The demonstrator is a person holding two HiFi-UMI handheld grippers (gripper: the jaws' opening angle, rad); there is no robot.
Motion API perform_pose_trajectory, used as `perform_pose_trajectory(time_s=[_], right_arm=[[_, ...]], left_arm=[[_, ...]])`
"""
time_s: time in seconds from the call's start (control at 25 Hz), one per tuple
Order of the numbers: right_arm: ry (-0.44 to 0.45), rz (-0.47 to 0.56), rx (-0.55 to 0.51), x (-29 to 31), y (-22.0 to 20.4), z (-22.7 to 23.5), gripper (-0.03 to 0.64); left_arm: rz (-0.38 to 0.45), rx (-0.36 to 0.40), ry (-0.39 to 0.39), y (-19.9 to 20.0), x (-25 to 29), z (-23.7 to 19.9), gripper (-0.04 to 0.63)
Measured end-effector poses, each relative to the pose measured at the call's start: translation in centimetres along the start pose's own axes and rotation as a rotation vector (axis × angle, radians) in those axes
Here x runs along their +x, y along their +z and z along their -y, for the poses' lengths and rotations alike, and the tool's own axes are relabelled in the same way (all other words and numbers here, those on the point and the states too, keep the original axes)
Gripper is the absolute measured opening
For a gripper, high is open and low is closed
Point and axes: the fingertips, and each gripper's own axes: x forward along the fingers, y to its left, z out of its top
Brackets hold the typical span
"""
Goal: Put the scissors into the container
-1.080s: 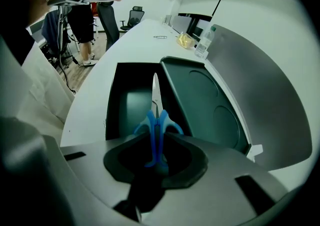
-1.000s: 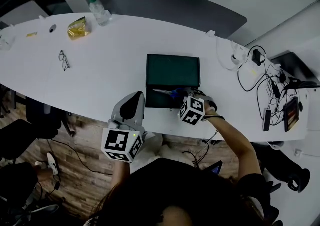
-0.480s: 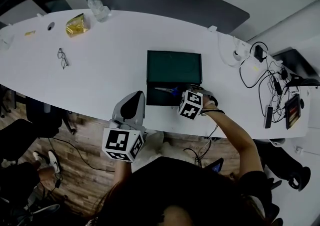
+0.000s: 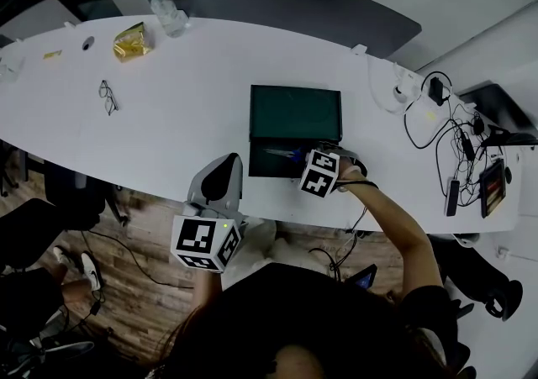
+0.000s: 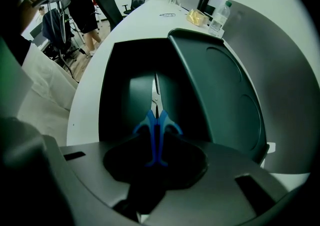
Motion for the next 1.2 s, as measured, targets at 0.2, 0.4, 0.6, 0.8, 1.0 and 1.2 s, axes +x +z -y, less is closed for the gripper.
perform_pose_trajectory(time_s=[0.2, 0.4, 0.6, 0.8, 1.0, 1.2], right_arm=[[0.005, 0.0, 0.015, 0.0, -0.1, 0.1, 0.101], [0.019, 0.005, 0.023, -0.1, 0.0, 0.0, 0.11], [0.036, 0.018, 0.039, -0.4, 0.1, -0.2, 0.137], [0.015, 0.03, 0.067, -1.0, -0.3, 0.1, 0.138], [-0.008, 0.07, 0.115, -2.0, -0.3, 0.3, 0.137], [-0.038, 0.113, 0.149, -2.8, -0.2, 0.4, 0.129]], left_arm=[[0.0, -0.001, -0.002, -0.1, -0.2, 0.1, 0.011], [0.004, 0.003, -0.004, 0.0, -0.4, 0.1, 0.011], [0.001, 0.007, -0.006, 0.0, -0.7, 0.2, 0.011], [0.004, 0.01, -0.017, 0.1, -0.8, 0.3, 0.011], [0.011, 0.019, -0.027, 0.3, -1.2, 0.8, 0.011], [0.017, 0.038, -0.036, 0.6, -1.6, 1.5, 0.011]])
